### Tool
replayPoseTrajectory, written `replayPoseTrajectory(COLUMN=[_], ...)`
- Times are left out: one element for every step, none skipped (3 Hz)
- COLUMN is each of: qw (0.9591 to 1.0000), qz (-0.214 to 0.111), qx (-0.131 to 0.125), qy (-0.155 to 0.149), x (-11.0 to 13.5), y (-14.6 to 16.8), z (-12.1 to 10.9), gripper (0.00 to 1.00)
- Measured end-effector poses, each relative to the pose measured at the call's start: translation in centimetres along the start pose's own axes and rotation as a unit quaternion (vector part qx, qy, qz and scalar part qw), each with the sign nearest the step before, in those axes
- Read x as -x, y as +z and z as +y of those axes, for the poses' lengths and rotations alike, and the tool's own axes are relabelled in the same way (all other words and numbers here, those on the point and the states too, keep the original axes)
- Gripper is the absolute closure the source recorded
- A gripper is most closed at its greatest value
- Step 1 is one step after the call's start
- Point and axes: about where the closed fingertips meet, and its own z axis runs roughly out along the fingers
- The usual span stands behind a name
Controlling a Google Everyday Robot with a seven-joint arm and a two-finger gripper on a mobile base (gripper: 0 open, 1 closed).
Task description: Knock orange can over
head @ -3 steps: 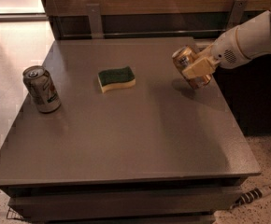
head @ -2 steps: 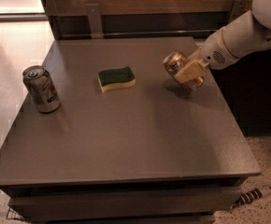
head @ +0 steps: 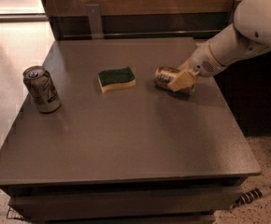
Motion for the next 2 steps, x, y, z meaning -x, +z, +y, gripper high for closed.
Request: replayPoseTrajectory(qw=[1.0,1.0], qz=[0.0,0.001], qx=[0.0,0.002], qy=[0.0,-0.001], x=[0.3,0.36], y=[-0.39,-0.13], z=[-0.01,0.1], gripper=[1.0,0.75])
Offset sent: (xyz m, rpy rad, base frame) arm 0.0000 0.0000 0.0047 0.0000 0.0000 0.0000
